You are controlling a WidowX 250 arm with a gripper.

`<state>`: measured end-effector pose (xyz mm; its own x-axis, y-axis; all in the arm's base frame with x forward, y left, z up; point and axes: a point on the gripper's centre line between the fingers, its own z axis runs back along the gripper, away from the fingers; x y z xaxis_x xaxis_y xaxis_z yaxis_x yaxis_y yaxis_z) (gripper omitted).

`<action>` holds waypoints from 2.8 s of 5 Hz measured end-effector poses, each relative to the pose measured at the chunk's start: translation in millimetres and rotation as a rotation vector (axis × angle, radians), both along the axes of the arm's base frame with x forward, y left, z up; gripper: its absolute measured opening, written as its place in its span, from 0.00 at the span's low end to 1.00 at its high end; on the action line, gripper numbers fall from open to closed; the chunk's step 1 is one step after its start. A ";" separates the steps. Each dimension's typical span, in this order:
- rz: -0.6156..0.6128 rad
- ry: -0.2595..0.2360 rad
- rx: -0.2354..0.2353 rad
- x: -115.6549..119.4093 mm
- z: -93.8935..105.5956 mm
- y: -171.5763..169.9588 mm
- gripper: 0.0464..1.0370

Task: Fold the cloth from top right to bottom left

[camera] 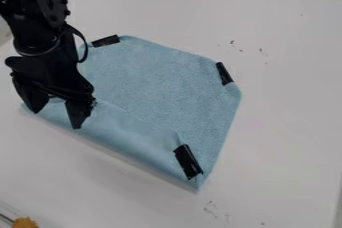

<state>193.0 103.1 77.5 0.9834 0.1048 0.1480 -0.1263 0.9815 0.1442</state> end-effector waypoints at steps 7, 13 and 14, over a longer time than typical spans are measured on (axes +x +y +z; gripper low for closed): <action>-0.459 -0.074 0.077 187.6 -12.6 -108.1 0.96; -0.090 -0.007 0.012 248.2 -55.0 -95.0 0.96; -0.113 0.006 0.019 254.0 -59.4 -100.0 0.95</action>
<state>447.0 3.1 18.2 0.9896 -0.0096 0.1433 -0.0141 0.9865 0.1633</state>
